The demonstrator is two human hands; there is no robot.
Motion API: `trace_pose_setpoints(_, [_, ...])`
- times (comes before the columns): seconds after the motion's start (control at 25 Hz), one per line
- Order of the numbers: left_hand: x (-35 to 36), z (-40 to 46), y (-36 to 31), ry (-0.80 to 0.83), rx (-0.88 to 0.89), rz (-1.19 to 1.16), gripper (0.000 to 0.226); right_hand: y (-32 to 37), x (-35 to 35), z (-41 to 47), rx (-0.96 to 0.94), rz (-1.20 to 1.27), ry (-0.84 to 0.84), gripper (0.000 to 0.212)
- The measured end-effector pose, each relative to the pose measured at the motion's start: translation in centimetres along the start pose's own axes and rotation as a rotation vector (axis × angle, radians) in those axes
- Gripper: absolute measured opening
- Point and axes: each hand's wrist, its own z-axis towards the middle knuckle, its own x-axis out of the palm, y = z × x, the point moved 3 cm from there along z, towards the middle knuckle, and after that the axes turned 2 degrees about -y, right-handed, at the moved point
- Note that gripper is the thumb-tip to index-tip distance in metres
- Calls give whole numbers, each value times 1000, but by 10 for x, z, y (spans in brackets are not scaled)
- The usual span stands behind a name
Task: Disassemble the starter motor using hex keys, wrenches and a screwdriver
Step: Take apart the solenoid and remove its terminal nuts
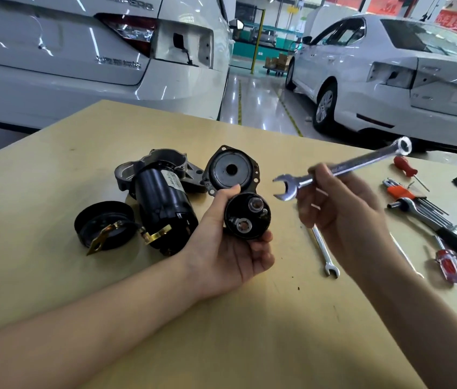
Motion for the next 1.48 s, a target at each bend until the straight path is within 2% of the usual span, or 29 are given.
trace_pose_setpoints(0.12, [0,0,0,11,6,2,50,-14,-3,-6,81,83,-32,13])
trace_pose_setpoints(0.32, [-2,2,0,24,18,24,50,-17,6,-14,24,85,0,13])
trace_pose_setpoints(0.68, [-2,2,-1,13,23,22,49,-17,8,-20,-47,34,-43,17])
trace_pose_setpoints(0.92, [-2,2,-1,14,27,23,51,-14,7,-16,-56,-19,10,20])
trace_pose_setpoints(1.24, [0,2,-1,23,40,19,48,-23,9,-23,-95,-2,-58,26])
trace_pose_setpoints(1.36, [-1,2,0,13,24,14,51,-13,13,-15,-135,-124,-9,14])
trace_pose_setpoints(1.48, [-2,2,0,4,10,-3,50,0,26,6,-162,-336,135,20])
